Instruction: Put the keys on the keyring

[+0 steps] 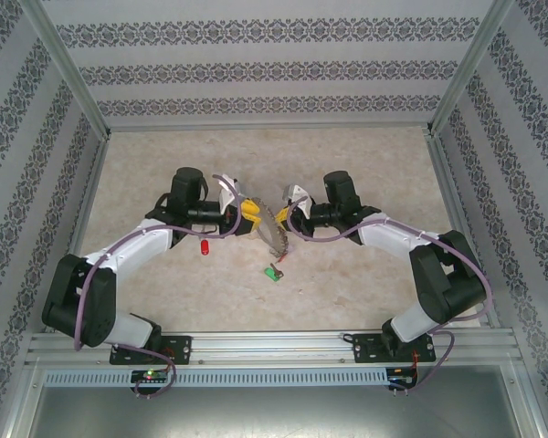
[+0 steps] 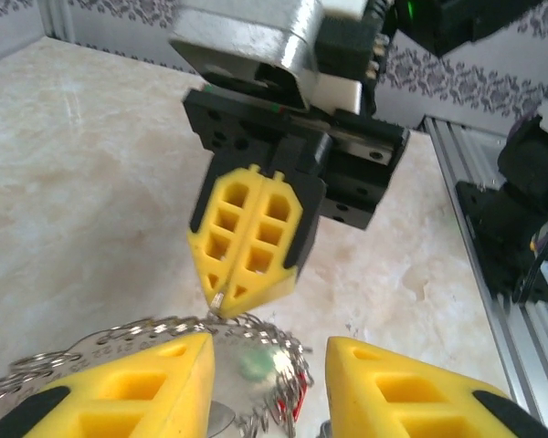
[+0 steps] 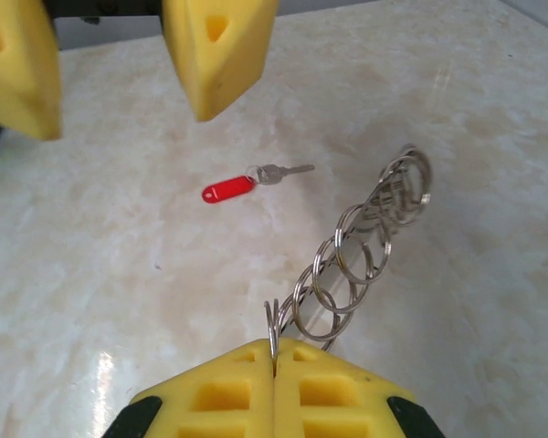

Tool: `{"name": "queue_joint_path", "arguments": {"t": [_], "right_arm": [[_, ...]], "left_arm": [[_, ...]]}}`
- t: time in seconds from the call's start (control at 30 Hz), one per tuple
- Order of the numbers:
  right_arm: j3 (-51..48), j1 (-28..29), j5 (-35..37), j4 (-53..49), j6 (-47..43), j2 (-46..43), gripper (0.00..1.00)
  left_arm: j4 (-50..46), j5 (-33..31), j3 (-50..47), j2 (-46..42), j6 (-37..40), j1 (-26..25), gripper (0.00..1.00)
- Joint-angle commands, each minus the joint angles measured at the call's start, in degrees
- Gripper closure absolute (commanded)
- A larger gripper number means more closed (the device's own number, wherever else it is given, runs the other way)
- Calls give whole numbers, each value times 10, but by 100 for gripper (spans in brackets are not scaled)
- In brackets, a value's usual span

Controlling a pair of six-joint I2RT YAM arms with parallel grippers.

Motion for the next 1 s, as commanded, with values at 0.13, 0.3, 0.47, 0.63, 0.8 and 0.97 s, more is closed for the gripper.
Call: {"name": "queue_joint_path", "arguments": {"t": [0.13,0.3,0.47,0.63,0.8,0.97], "right_arm": [[40,-4,53,6,33,49,100],[22,-3,52,38,8,69,100],[22,-15,16,65,-15,84,100],[29,-32,-80,89,-28,93,100],[31,-34,-115,97,-33,88,100],[31,-33,-118,94,-24,76,100]], "left_arm": [[-23,18,53,74,71,-10,61],[-22,19,100,137,90,-11,62],[-14,-1,108,167,110,-12,63],[-16,24,101,175,116,-16,63],[6,3,74,161,117,-27,61],[17,-47,59,150,130,-63,61]]}}
